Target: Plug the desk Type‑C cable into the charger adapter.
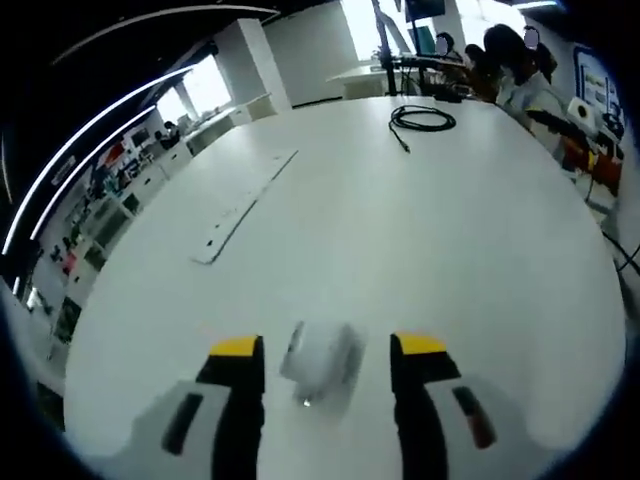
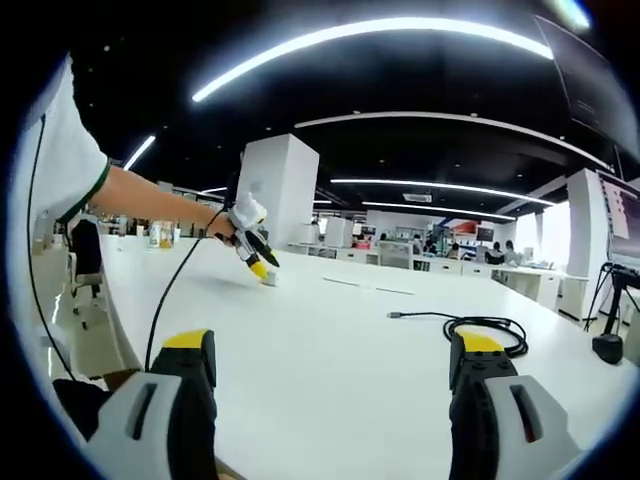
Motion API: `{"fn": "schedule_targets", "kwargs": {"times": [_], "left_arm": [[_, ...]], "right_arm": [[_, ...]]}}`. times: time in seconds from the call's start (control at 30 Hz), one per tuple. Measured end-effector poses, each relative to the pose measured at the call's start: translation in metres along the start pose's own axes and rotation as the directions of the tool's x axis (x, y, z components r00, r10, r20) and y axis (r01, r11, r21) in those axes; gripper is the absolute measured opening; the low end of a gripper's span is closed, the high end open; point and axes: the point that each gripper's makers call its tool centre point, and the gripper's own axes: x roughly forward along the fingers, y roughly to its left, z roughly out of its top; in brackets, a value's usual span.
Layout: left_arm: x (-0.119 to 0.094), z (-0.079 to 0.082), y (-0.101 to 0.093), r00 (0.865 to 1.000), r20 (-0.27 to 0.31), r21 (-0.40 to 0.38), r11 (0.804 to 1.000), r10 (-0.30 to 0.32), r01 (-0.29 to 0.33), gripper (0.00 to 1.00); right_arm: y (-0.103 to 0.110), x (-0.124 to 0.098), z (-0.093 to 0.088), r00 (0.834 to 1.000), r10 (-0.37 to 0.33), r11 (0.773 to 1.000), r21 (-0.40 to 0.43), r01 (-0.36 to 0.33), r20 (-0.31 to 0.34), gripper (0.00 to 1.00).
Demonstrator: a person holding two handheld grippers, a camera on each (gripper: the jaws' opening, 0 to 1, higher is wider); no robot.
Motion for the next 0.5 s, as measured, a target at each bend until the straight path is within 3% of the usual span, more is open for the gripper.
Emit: {"fn": "schedule_targets", "kwargs": {"times": [0.3,0.5], "left_arm": [[0.0004,-0.0017,-0.0003,0.997,-0.053,0.038,0.998,-0.052,0.054,0.34],[0.0015,-0.0037,0.0021,0.995,-0.073,0.036,0.997,-0.072,0.075,0.32]], "right_arm": [[-0.0008,0.0051,0.0,1.0,0.004,1.0,-0.004,-0.004,-0.003,0.99],[-0.0039,0.0065,0.0028,1.0,-0.002,1.0,-0.004,0.002,0.004,0.99]]}}
